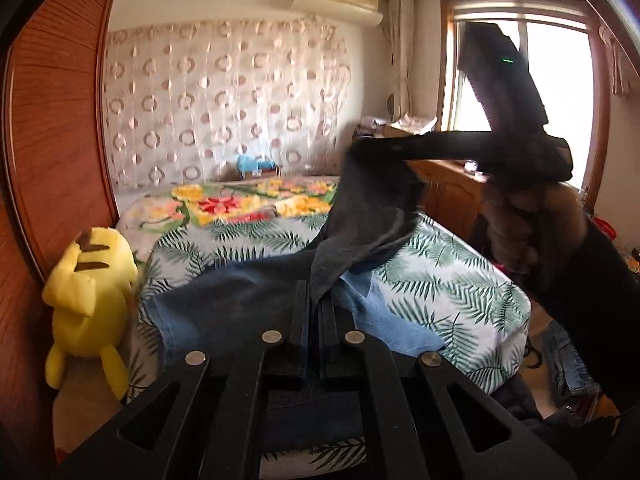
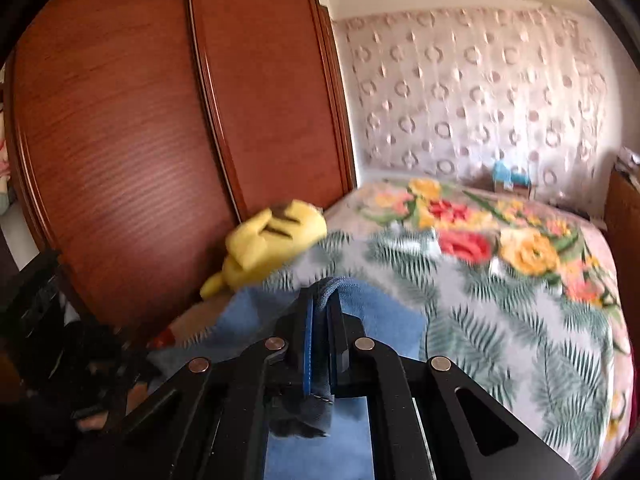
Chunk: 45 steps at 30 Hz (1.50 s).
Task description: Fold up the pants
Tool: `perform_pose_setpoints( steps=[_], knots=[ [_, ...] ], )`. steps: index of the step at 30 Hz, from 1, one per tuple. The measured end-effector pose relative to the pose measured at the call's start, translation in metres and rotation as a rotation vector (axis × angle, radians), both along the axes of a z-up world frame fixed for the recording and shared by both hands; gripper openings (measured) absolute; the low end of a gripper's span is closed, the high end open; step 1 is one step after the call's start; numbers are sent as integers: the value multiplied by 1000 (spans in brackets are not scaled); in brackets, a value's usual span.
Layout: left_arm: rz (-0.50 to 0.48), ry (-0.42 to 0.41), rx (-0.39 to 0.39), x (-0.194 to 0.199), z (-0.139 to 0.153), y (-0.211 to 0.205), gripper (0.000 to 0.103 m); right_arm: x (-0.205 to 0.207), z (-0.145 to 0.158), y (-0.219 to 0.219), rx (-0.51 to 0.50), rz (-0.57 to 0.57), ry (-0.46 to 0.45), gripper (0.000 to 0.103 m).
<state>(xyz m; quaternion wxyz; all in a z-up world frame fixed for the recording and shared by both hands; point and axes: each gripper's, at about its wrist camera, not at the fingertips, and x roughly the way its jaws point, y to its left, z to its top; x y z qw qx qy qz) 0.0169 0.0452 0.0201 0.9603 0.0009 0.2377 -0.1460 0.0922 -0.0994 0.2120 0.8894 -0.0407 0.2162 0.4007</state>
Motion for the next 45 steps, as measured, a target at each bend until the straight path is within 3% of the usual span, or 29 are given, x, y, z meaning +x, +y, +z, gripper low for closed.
perform_pose_setpoints(
  steps=[5, 14, 19, 23, 28, 30, 32, 33, 34, 39, 45],
  knots=[
    [52, 28, -10, -3, -9, 21, 4, 5, 5, 41, -44, 41, -27, 5],
    [145, 225, -30, 18, -88, 61, 4, 58, -53, 131, -189, 88, 112, 5],
    [143, 246, -56, 20, -103, 67, 4, 71, -76, 175, -259, 82, 148, 5],
    [139, 246, -85, 21, -105, 67, 4, 98, -74, 203, -268, 54, 186, 5],
    [173, 219, -113, 18, -98, 72, 6, 97, -74, 205, -264, 24, 149, 9],
    [176, 194, -108, 12, -92, 68, 26, 93, -65, 194, -238, 26, 130, 12],
    [170, 174, -106, 10, -88, 66, 38, 90, -61, 186, -221, 22, 113, 18],
    [166, 169, -108, 10, -86, 66, 43, 88, -55, 180, -213, 20, 103, 27],
    [164, 167, -107, 11, -85, 65, 43, 87, -50, 176, -205, 21, 97, 34],
    [168, 184, -77, 19, -88, 61, 44, 74, -43, 137, -198, 4, 49, 36],
    [167, 210, -73, 28, -95, 60, 44, 61, -74, 74, -258, -50, 53, 37]
  ],
)
